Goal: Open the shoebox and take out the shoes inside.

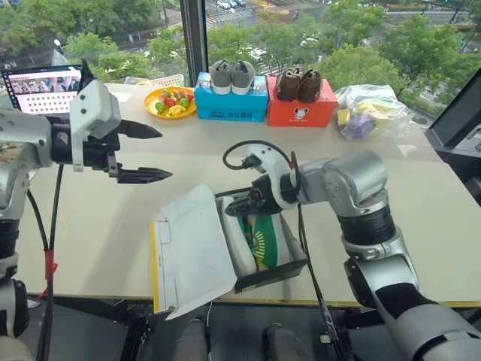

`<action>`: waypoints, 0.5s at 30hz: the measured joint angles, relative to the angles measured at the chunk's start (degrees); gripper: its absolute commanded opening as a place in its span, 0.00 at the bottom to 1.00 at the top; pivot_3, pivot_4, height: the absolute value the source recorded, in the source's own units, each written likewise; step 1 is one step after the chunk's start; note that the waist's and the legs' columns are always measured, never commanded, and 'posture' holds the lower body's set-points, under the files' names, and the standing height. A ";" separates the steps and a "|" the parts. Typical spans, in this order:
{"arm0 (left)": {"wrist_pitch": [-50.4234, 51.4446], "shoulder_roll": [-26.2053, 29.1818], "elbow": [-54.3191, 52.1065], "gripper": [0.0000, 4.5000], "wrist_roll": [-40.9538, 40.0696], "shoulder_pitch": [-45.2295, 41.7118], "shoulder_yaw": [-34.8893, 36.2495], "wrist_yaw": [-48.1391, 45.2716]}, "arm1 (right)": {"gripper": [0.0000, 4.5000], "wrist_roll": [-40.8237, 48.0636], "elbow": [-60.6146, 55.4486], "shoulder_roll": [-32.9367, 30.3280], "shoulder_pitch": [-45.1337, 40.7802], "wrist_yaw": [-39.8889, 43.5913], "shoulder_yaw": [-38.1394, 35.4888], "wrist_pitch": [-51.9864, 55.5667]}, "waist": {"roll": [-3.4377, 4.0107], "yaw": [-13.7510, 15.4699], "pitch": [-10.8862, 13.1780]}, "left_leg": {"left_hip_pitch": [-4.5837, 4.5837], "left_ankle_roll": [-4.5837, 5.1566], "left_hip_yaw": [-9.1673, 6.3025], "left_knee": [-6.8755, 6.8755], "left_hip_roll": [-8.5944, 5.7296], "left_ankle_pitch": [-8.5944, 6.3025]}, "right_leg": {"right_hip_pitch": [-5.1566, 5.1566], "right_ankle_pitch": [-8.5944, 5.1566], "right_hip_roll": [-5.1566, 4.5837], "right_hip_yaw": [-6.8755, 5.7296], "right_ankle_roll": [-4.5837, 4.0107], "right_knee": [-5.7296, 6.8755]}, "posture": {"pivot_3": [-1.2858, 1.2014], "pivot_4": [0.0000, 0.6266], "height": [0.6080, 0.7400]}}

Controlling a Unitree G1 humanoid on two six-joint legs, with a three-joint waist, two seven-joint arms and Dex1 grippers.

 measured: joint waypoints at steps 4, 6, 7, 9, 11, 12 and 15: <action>1.38 0.00 -0.77 1.00 -0.40 0.15 1.10 0.60 | 0.99 0.66 1.49 0.60 0.01 -0.77 -0.01 0.00 | 0.00 -0.01 0.00 | 0.00 0.00 0.00 -0.01 0.00 0.00 | 0.00 0.00 0.00 0.00 0.00 -0.01 | 0.52 0.24 1.00; 1.44 0.00 -1.05 1.00 -0.45 0.32 1.42 0.83 | 0.99 1.16 2.23 0.75 0.26 -0.88 0.00 0.00 | 0.00 -0.01 0.00 | 0.00 0.00 0.00 -0.01 0.00 0.00 | 0.00 0.00 0.00 0.00 0.00 -0.01 | 0.52 0.24 1.00; 1.43 0.00 -1.19 1.00 -0.42 0.61 1.48 0.94 | 0.99 1.15 2.23 0.72 0.71 -1.02 0.11 -0.12 | 0.00 -0.01 0.00 | 0.00 0.00 0.00 -0.01 0.00 0.00 | 0.00 0.00 0.00 0.00 0.00 -0.01 | 0.52 0.24 1.00; 1.43 0.00 -1.31 1.00 -0.23 0.90 1.47 1.09 | 0.99 1.08 2.21 0.62 1.98 -1.30 0.80 -0.83 | 0.00 -0.01 0.00 | 0.01 0.00 0.00 0.00 0.00 0.00 | 0.02 0.00 0.00 0.00 0.00 -0.01 | 0.52 0.24 1.00; 1.43 0.00 -1.53 1.00 -0.05 0.93 1.51 1.49 | 0.99 0.98 2.14 0.28 2.62 -1.56 2.44 -2.28 | 0.00 0.09 0.00 | 0.02 0.00 -0.01 0.01 0.00 0.00 | 0.04 0.00 0.00 -0.01 0.00 -0.01 | 0.52 0.24 1.00; 1.43 0.00 -1.71 1.00 -0.05 0.93 1.51 1.57 | 0.99 0.94 2.13 0.02 2.75 -1.58 2.87 -2.97 | -0.01 0.12 -0.01 | 0.02 0.00 -0.01 0.02 0.00 0.00 | 0.06 0.00 0.00 -0.01 0.00 -0.01 | 0.52 0.24 1.00; 1.43 0.00 -1.75 1.00 -0.05 0.93 1.68 1.69 | 0.87 0.75 2.06 -0.94 3.42 -1.44 4.39 -5.33 | -0.02 0.14 -0.01 | 0.05 0.00 -0.01 0.02 0.00 0.00 | 0.09 0.00 -0.01 -0.01 0.01 -0.03 | 0.52 0.24 1.00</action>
